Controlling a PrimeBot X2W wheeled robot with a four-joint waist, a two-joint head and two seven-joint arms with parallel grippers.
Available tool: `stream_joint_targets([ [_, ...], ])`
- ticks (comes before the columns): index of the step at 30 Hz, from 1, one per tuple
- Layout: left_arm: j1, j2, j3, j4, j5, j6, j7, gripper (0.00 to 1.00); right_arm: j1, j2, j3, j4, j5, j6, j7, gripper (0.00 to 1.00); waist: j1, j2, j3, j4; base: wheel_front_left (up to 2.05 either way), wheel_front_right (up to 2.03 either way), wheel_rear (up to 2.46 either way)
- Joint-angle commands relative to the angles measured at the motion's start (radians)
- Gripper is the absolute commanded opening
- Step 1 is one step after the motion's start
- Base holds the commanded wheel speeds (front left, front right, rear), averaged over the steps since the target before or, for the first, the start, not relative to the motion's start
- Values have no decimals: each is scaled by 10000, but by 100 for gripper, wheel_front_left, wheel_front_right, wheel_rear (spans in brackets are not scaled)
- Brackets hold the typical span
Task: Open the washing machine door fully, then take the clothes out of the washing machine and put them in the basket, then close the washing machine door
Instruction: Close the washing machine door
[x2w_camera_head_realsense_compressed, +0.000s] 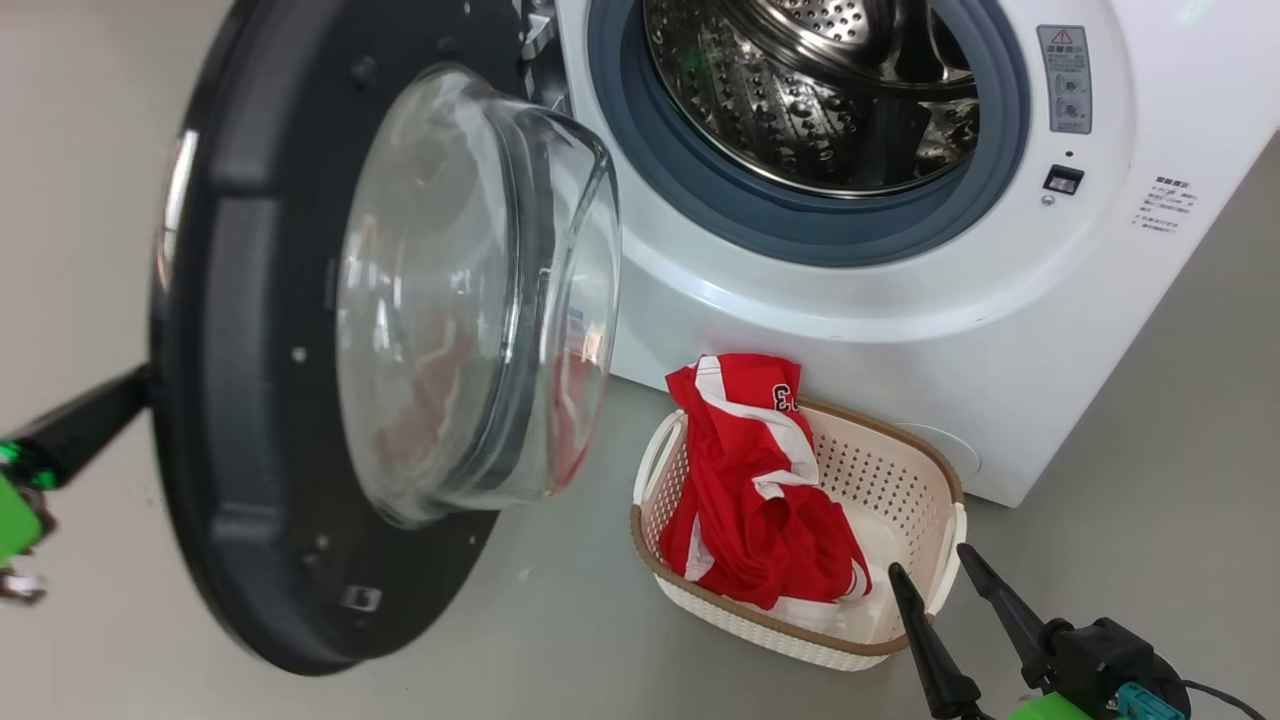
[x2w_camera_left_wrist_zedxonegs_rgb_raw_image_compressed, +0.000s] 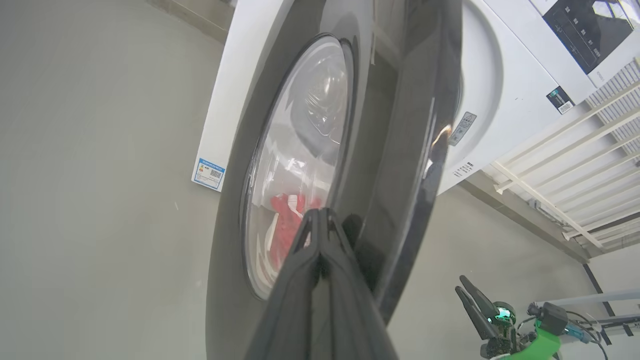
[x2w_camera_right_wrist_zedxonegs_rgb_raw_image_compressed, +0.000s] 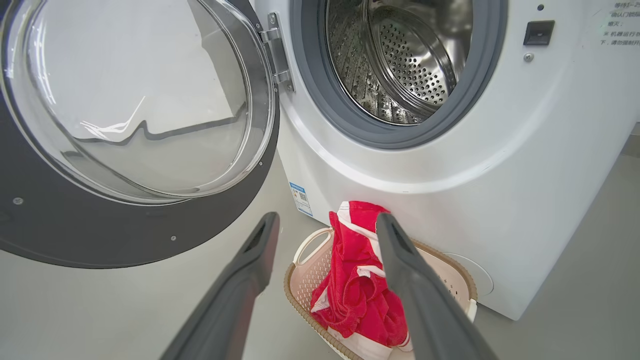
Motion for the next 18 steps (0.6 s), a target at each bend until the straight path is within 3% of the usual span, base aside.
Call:
stream_joint_targets([
  [1, -161, 425, 369, -494, 26, -77, 69, 0, -97, -28, 235, -266, 23, 46, -65, 100, 0, 0, -48, -54, 0, 0, 0],
  [18, -562, -897, -902, -2354, 478, -77, -799, 0, -23, 15, 162, -348, 2, 46, -65, 100, 0, 0, -10, -198, 0, 0, 0],
])
